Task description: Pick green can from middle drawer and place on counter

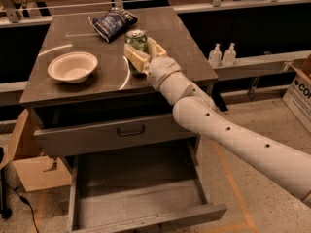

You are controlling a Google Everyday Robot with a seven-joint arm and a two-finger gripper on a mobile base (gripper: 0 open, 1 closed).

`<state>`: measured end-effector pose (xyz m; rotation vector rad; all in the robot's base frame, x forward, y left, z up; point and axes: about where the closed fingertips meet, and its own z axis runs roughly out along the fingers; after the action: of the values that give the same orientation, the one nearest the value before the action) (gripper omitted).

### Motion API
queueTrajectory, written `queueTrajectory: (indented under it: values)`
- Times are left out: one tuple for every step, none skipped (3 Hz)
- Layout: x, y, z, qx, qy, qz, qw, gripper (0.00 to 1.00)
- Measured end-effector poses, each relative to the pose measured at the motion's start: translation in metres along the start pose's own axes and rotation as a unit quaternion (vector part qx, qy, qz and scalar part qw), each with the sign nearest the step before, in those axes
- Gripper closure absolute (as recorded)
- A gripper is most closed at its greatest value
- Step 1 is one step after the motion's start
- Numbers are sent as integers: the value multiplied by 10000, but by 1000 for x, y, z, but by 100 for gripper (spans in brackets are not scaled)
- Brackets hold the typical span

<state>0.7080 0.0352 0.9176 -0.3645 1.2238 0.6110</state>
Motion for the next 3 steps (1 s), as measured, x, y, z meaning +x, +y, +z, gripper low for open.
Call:
queueTrajectory:
  values:
    - [5, -1, -2, -18, -87, -12, 10000, 61]
    - [7, -2, -8, -43, -147, -101, 9998, 30]
    - [5, -2, -15, -55, -166, -222, 9996, 7]
